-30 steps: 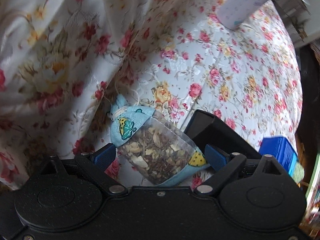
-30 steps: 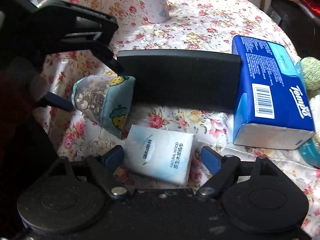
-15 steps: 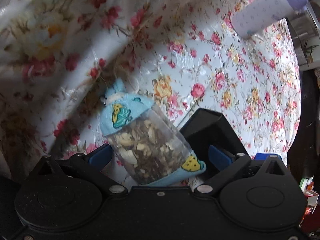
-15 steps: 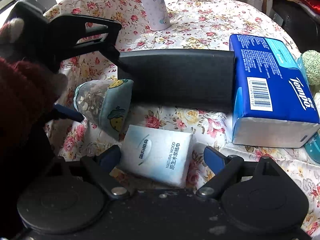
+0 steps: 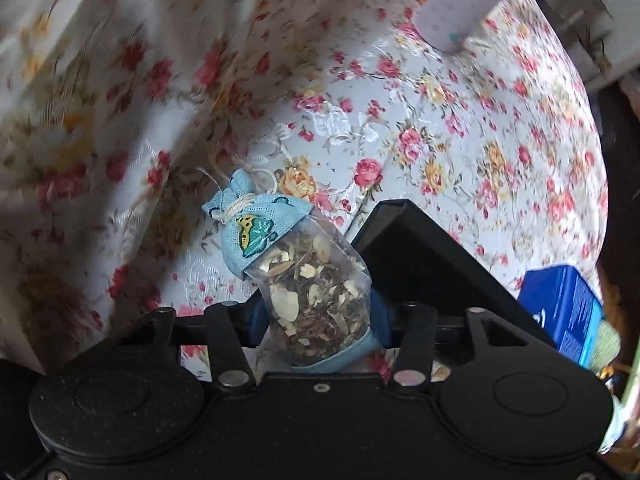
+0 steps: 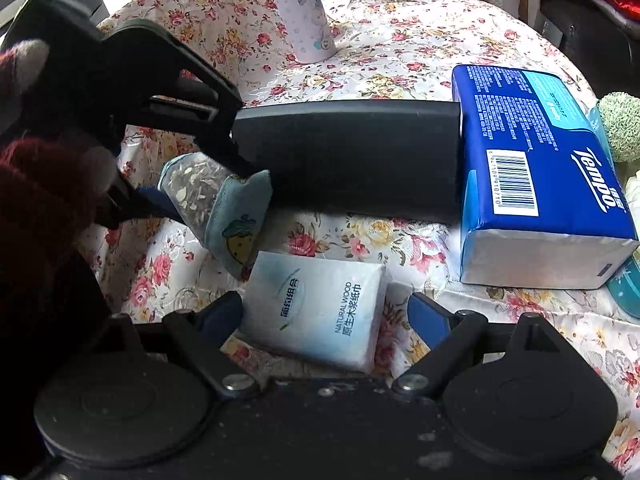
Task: Organize soft objects
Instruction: 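Grasp the white tissue pack with the right gripper while the left gripper holds the sachet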
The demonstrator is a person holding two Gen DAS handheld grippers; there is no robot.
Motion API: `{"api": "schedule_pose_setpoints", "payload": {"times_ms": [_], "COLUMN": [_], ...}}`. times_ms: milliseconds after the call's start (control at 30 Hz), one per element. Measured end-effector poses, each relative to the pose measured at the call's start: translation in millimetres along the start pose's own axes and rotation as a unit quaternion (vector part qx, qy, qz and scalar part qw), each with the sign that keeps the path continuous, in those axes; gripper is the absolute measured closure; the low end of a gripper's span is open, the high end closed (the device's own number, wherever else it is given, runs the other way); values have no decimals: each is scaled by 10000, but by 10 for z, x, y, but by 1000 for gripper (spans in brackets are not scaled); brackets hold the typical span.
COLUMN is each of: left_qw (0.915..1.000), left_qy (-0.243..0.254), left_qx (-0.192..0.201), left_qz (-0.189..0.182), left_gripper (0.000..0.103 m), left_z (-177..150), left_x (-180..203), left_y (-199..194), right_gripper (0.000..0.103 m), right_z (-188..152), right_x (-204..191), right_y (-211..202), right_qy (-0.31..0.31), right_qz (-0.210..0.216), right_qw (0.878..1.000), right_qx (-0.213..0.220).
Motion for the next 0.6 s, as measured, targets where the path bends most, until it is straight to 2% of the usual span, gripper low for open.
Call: {"api": "schedule_pose_setpoints", "payload": {"times_ms": [100, 200, 333, 400, 433, 467, 600], "left_qw": [9993, 9941, 9732, 9640, 9625, 9638, 9787], "left_qy": [359, 1023, 1979, 2289, 2342, 2331, 1957], "left_qx": [-7, 204, 790, 934, 970, 953, 573], "left_qz": [75, 286, 869, 980, 964, 877, 252], "left_gripper": [56, 56, 56, 56, 56, 56, 56], "left_z": [32, 69, 137, 174, 194, 214, 269], "left_x": [48, 117, 196, 205, 195, 180, 112], "left_y": [-93, -234, -432, -462, -463, -453, -322], "right_gripper": [14, 14, 14, 14, 15, 15, 15], "right_z": [-3, 0, -4, 1, 5, 10, 22], "right_x": [6, 5, -3, 0, -2, -2, -45], "right_y": [2, 12, 16, 17, 16, 11, -2], "right_qy": [-15, -20, -45, -30, -25, -30, -161], "right_qz": [-7, -12, -20, -29, -40, -56, -196], "right_qw": [10000, 10000, 10000, 10000, 10000, 9999, 9996], "right_qx": [2, -5, -28, -65, -81, -94, -149]}}
Point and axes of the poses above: each gripper's, at about its wrist camera, not at the fingertips, and y roughly the way its jaws point, x to its right, z to its top, the point moved 3 cm from there along y, roughly the way its jaws point, and after that the axes turned 6 degrees about x, right-handed, at the moved point
